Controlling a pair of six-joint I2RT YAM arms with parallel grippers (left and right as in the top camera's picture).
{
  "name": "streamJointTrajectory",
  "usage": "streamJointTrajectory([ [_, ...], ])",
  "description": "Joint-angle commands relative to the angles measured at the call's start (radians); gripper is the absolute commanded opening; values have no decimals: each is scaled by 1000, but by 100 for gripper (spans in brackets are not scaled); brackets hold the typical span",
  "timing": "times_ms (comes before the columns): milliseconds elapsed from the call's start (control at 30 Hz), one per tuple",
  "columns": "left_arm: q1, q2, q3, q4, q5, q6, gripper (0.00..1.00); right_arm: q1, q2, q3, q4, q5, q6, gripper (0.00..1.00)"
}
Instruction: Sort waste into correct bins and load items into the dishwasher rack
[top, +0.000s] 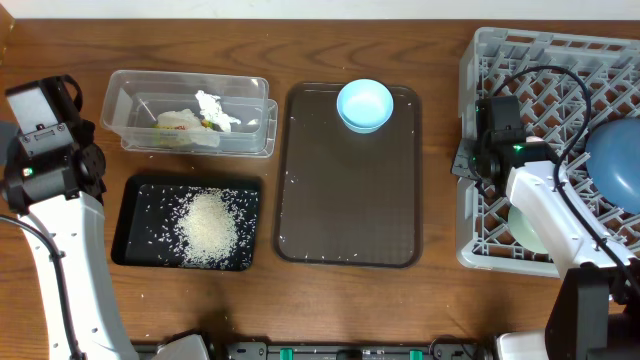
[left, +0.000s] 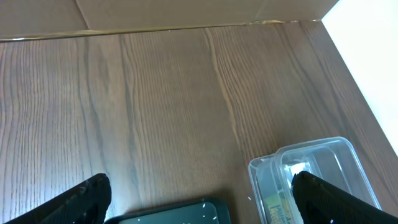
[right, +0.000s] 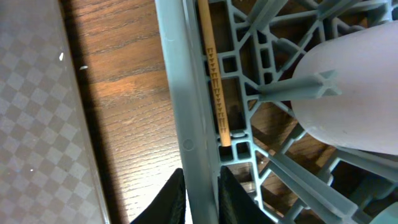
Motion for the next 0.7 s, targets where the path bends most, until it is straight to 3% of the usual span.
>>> streamJointTrajectory([
  [0, 5, 2, 3, -3, -2, -4, 95, 9, 9, 11, -2, -63, -32, 15],
  [300, 5, 2, 3, -3, -2, -4, 95, 9, 9, 11, -29, -130, -203, 3],
  [667, 5, 2, 3, -3, -2, -4, 95, 9, 9, 11, -68, -209, -258, 1],
])
